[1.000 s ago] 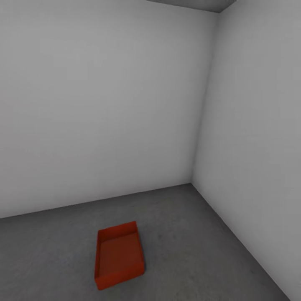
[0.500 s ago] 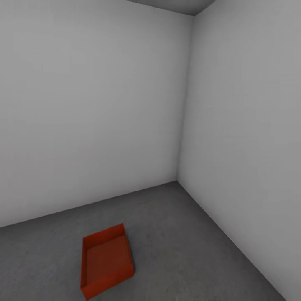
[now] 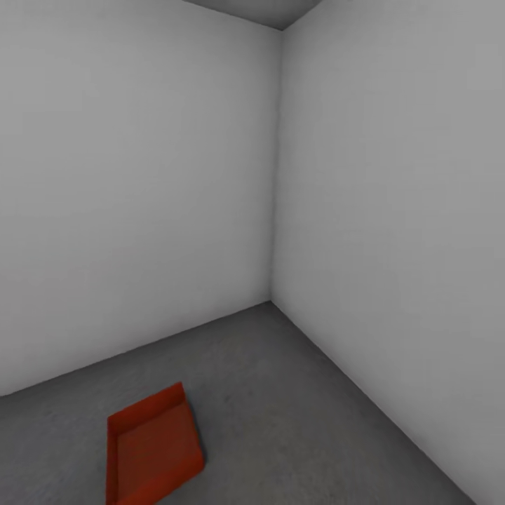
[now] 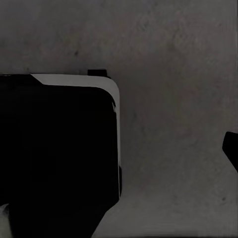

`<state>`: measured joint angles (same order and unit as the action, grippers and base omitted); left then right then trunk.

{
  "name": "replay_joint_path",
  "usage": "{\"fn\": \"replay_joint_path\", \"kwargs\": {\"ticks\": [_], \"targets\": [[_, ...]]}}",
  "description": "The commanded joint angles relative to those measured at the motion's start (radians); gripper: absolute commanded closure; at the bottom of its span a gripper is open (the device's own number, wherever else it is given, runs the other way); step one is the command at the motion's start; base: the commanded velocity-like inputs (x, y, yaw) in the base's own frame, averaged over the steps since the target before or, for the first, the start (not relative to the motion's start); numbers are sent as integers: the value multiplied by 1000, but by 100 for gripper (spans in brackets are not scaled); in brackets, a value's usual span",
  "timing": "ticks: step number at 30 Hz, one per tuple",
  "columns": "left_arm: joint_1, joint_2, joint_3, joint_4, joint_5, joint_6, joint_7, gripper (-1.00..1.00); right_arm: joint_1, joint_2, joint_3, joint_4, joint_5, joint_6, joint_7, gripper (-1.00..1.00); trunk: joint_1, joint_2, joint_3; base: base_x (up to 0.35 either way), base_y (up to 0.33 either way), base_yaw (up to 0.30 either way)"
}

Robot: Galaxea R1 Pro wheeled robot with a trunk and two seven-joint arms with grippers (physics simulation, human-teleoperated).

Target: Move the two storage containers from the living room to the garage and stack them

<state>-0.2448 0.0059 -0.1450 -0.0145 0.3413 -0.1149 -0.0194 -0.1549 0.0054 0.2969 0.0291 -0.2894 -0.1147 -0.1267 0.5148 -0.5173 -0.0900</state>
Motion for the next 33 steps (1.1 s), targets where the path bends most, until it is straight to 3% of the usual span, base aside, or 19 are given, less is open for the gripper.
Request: {"fn": "replay_joint_path", "kwargs": {"ticks": [1,33], "targets": [[-1,0,-9,1,10,-3,-2,-100,-2,1,8,3,-9,-6,-1,-100,0,-2,-2,0,0,-293],[-1,0,-9,1,10,-3,-2,-100,-2,-1,8,3,-10,-6,-1,-100,0,-2,-2,0,0,-294]]}}
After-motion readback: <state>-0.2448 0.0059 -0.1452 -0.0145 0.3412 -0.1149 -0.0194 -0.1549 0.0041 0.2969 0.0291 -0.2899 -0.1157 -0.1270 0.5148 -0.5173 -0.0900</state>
